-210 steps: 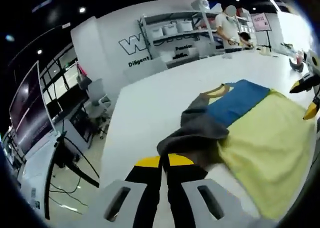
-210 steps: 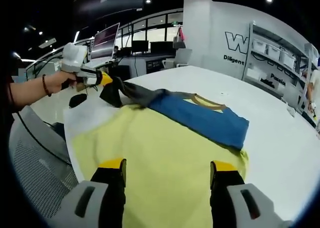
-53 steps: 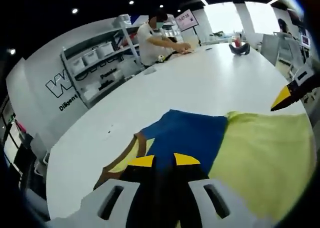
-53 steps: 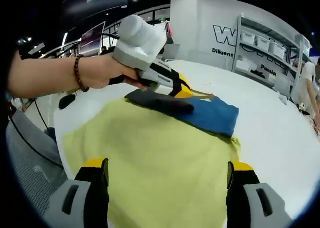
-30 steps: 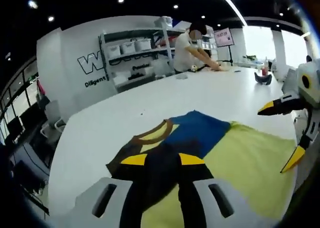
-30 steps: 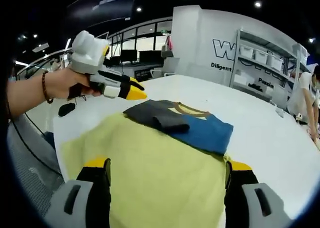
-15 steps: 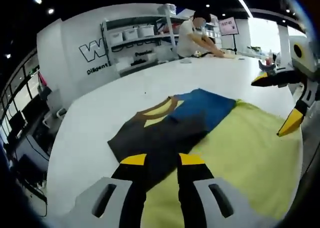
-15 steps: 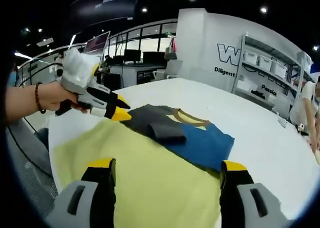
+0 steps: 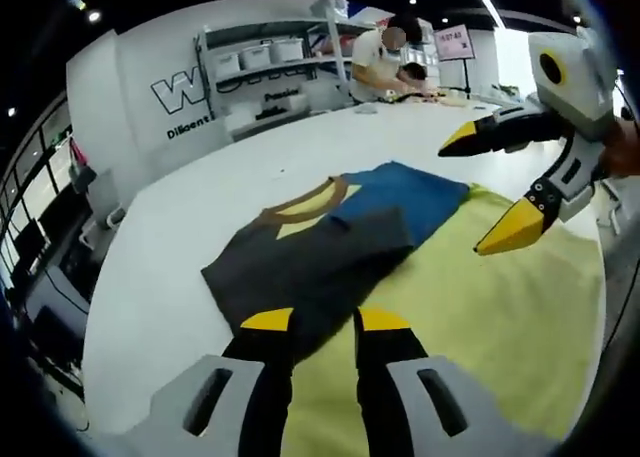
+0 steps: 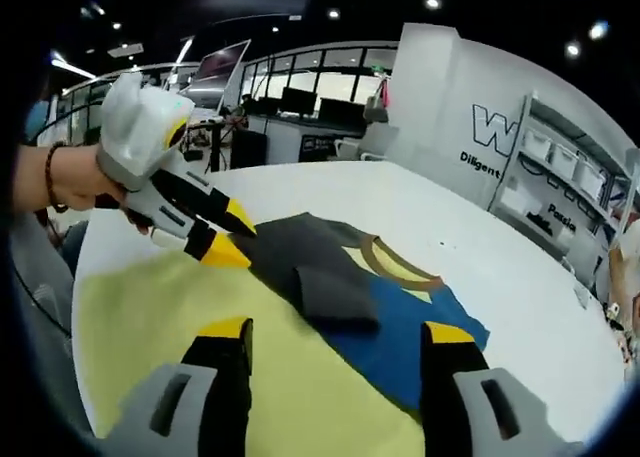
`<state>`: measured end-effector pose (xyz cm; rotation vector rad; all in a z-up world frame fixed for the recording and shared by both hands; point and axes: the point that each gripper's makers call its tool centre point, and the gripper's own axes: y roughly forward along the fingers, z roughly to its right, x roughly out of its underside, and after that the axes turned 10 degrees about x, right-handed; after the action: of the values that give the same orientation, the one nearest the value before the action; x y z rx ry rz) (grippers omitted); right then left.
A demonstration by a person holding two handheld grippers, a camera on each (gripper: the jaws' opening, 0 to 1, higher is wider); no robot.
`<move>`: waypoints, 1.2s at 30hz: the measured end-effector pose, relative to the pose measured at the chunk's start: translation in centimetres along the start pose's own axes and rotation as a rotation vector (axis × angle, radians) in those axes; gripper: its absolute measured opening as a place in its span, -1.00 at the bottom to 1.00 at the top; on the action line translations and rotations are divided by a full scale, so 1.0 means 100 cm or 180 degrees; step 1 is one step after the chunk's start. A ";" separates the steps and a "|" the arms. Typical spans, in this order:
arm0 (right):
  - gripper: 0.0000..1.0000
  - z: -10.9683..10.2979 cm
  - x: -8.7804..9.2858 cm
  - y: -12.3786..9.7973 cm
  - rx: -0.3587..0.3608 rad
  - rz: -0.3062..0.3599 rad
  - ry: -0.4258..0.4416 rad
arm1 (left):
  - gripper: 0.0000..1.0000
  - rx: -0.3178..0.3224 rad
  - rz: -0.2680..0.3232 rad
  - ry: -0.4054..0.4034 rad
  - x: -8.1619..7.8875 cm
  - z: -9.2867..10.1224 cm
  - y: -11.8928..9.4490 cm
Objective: Fold the garment on the visible template until the final outline fits inside the template.
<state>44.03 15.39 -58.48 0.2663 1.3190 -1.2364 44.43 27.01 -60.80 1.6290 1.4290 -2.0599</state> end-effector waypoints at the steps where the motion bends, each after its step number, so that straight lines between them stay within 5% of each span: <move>1: 0.26 -0.003 0.000 0.005 -0.0060 -0.0008 -0.0085 | -0.65 0.0003 -0.0007 -0.0023 0.001 -0.001 0.000; 14: -0.44 -0.021 -0.002 0.041 -0.0332 -0.0110 -0.0659 | -0.64 0.0039 -0.0148 -0.0092 0.012 0.000 0.005; 22: -0.66 -0.025 0.010 0.052 -0.0409 -0.0254 -0.0900 | -0.64 0.0080 -0.0056 -0.0155 0.007 0.001 0.009; 27: -0.99 -0.020 0.010 0.049 -0.0388 -0.0250 -0.0823 | -0.65 0.0067 -0.0159 -0.0179 0.017 0.000 0.010; 36: -1.00 -0.002 0.005 0.042 -0.0247 -0.0217 -0.0630 | -0.65 0.0093 -0.0194 -0.0217 0.020 0.002 0.012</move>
<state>47.15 16.91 -60.97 0.0425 1.2093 -1.2326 44.19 27.04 -63.15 1.5286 1.4501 -2.1572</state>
